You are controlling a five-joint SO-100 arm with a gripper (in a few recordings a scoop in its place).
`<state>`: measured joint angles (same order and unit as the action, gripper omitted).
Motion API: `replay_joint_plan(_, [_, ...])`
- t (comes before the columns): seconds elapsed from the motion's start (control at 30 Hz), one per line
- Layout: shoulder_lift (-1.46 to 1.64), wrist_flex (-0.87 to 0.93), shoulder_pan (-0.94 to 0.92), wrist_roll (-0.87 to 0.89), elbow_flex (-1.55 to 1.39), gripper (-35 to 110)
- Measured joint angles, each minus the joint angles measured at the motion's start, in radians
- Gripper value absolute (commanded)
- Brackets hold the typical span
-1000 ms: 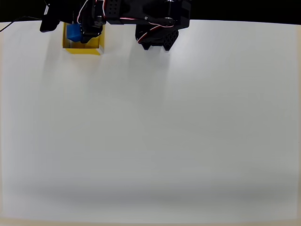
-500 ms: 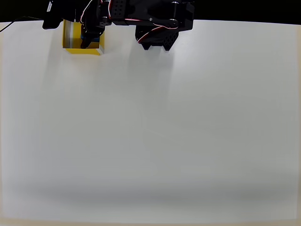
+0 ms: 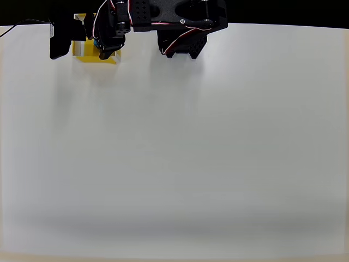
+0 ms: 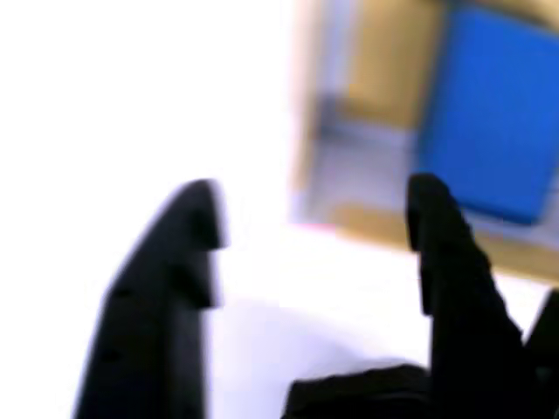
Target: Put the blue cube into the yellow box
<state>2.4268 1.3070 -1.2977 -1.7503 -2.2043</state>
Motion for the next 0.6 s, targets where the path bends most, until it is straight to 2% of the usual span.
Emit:
replay_joint_plan(0.3, [0.153, 0.017, 0.411, 0.02, -0.005, 2])
replay_joint_plan(0.6, [0.426, -0.095, 0.893, 0.02, -0.328, 1])
